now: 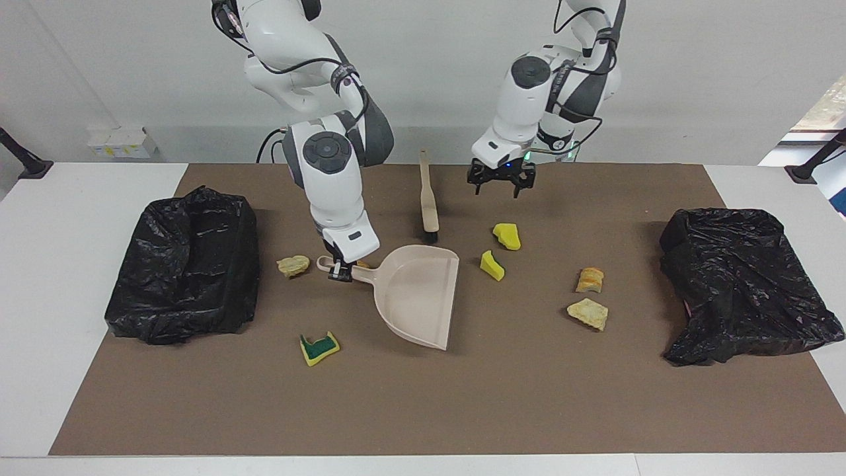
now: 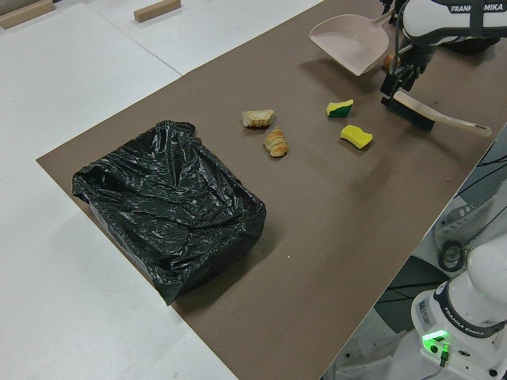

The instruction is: Sweep and dump trash in bin

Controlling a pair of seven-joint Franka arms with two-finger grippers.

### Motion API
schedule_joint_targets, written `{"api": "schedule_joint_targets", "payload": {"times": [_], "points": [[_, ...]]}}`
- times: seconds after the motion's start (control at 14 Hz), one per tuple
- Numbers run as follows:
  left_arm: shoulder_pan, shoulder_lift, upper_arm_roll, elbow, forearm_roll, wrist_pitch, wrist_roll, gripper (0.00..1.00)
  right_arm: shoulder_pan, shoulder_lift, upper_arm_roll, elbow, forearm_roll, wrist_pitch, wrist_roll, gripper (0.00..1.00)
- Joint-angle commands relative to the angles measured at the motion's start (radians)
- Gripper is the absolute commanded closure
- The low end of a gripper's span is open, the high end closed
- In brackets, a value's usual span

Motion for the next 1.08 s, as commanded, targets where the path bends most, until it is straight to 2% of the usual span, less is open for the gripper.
{"api": "schedule_joint_targets", "payload": {"times": [0.0, 0.14, 0.29, 0.5, 0.57, 0.65, 0.72, 0.79, 0.86, 1.0], "points": [[-0.146, 0.06, 0.022, -0.016, -0.001, 0.094, -0.167, 0.0, 0.013, 0.064, 0.011, 0.079, -0.072, -0.026, -0.078, 1.0], [-0.252, 0.1, 0.022, -0.016, -0.001, 0.159, -0.258, 0.0, 0.032, 0.082, 0.012, 0.079, -0.128, -0.017, -0.089, 1.0], [-0.307, 0.115, 0.022, -0.025, -0.001, 0.189, -0.31, 0.0, 0.058, 0.089, 0.012, 0.073, -0.143, -0.006, -0.083, 1.0], [-0.344, 0.152, 0.021, -0.027, -0.002, 0.209, -0.341, 0.0, 0.067, 0.084, 0.012, 0.039, -0.136, 0.049, -0.067, 1.0], [-0.347, 0.153, 0.021, -0.027, -0.004, 0.206, -0.341, 0.04, 0.07, 0.08, 0.012, 0.019, -0.138, 0.061, -0.052, 1.0], [-0.347, 0.153, 0.021, -0.028, -0.004, 0.203, -0.344, 0.25, 0.072, 0.076, 0.012, 0.013, -0.14, 0.063, -0.046, 1.0], [-0.349, 0.152, 0.021, -0.028, -0.004, 0.195, -0.346, 0.66, 0.075, 0.073, 0.012, 0.013, -0.14, 0.058, -0.044, 1.0], [-0.349, 0.152, 0.022, -0.028, -0.005, 0.192, -0.34, 0.95, 0.075, 0.07, 0.012, 0.008, -0.14, 0.055, -0.044, 1.0], [-0.347, 0.152, 0.022, -0.03, -0.005, 0.19, -0.341, 1.0, 0.081, 0.07, 0.012, 0.008, -0.14, 0.054, -0.044, 1.0], [-0.347, 0.146, 0.022, -0.042, -0.005, 0.189, -0.33, 1.0, 0.089, 0.066, 0.012, 0.002, -0.136, 0.051, -0.024, 1.0]]}}
